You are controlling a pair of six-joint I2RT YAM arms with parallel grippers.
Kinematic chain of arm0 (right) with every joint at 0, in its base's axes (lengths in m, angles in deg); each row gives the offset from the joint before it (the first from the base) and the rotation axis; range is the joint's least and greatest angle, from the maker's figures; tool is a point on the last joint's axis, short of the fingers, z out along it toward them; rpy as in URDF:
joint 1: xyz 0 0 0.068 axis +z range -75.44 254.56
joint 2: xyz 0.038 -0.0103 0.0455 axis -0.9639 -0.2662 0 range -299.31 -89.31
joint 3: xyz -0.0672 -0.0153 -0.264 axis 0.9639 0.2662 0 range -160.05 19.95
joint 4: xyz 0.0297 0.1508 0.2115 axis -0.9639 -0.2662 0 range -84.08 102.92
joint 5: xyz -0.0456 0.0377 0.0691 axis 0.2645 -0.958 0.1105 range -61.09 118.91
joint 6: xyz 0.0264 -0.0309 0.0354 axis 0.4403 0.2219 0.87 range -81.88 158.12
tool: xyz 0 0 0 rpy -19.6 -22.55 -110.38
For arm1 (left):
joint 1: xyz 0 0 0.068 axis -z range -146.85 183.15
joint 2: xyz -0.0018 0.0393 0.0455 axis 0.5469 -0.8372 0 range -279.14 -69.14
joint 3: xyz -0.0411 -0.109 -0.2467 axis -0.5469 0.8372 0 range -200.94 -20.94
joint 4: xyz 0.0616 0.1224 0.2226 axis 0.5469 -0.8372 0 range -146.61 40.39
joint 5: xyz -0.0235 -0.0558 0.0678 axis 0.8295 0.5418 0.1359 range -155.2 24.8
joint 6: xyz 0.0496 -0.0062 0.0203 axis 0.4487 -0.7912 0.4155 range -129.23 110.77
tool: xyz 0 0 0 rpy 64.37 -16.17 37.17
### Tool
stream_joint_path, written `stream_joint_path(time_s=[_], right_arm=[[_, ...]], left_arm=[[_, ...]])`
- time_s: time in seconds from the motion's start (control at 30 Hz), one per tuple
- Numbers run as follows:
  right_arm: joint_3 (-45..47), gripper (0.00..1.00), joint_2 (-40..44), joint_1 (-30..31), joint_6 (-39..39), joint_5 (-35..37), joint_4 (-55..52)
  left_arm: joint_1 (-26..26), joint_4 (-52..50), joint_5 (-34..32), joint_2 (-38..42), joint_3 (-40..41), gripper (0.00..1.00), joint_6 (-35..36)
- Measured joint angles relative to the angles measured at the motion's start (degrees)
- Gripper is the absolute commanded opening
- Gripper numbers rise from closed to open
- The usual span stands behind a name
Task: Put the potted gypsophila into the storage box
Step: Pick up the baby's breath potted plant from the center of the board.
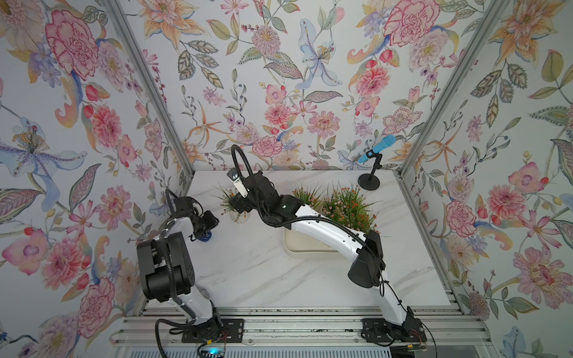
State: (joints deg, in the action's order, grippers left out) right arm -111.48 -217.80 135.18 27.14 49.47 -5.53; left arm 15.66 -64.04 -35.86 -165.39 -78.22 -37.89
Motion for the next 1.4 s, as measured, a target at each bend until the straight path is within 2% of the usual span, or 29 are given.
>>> stream_joint_path(time_s=[0.23,0.47,0.77,1.07,1.4], right_arm=[[-0.6,1.0,-0.2,0.0,0.0,1.0,0.0],[-1.4,1.0,-0.7,-0.2,0.4,1.4,-1.6],[-1.7,1.0,-0.7,-2.8,4.4,0.0,-5.4],[-1.7,1.0,-0.7,-4.9,5.7,-0.8,-6.7],[-1.7,1.0,-0.7,-5.0,5.4,-1.5,-7.1]], left_arm=[[0.7,1.4,2.2,-0.1,-2.7,0.43,0.2],[3.7,1.3,2.2,-2.9,-6.5,0.42,0.9],[5.7,1.2,1.4,-4.2,-8.7,0.41,0.9],[10.5,-1.0,-4.7,-4.9,-11.6,0.41,1.5],[12.0,-2.1,-9.5,-7.7,-12.5,0.39,1.8]])
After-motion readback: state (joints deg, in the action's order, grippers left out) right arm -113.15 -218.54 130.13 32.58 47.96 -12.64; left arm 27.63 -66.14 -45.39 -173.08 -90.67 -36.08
